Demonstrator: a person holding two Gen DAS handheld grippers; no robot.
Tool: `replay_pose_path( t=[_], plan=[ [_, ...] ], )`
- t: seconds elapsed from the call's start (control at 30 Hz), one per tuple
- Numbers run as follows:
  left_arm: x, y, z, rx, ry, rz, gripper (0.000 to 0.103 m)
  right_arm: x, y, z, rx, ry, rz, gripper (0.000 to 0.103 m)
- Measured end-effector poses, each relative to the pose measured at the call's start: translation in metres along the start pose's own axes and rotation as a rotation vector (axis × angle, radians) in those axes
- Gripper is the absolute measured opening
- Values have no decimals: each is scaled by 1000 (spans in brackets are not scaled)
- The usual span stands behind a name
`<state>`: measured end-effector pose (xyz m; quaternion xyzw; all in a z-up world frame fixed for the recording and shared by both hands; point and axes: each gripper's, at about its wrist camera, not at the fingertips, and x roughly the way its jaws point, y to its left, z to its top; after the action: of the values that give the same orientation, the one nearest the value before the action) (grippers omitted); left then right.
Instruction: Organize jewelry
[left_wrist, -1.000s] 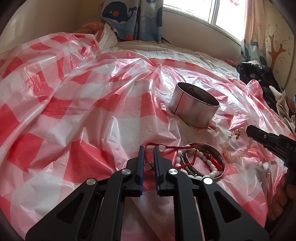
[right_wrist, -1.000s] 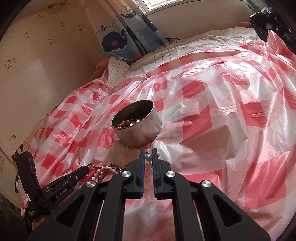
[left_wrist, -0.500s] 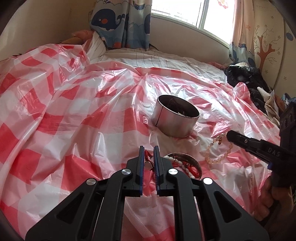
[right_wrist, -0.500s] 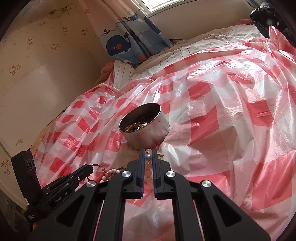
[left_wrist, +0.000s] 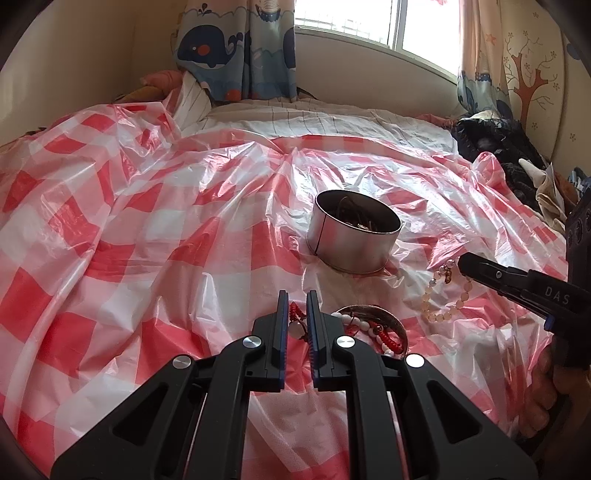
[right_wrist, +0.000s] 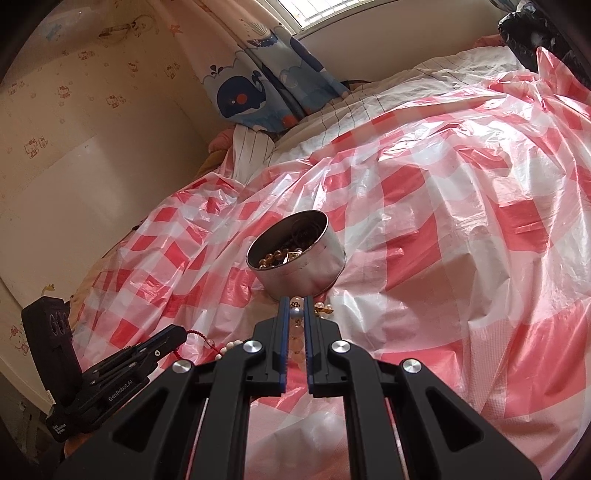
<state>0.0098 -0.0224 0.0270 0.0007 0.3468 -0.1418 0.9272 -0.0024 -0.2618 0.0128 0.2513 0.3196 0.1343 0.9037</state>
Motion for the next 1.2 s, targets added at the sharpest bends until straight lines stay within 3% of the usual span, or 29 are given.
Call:
replay_pose_path(
  t=[0.3, 0.47, 1.07, 1.2],
  plan=[
    [1, -1, 1, 3, -1, -3, 9, 2, 1, 0, -1, 4, 1, 8],
    [1, -5, 14, -4, -12, -48, 9, 1, 1, 0, 1, 0, 7, 8],
    [2, -26, 109, -84, -136, -281, 9, 9, 6, 32, 48, -39, 123, 8],
    [37, -28, 120, -105, -105, -251, 10, 11, 7, 46, 39, -61, 138, 8]
  ],
)
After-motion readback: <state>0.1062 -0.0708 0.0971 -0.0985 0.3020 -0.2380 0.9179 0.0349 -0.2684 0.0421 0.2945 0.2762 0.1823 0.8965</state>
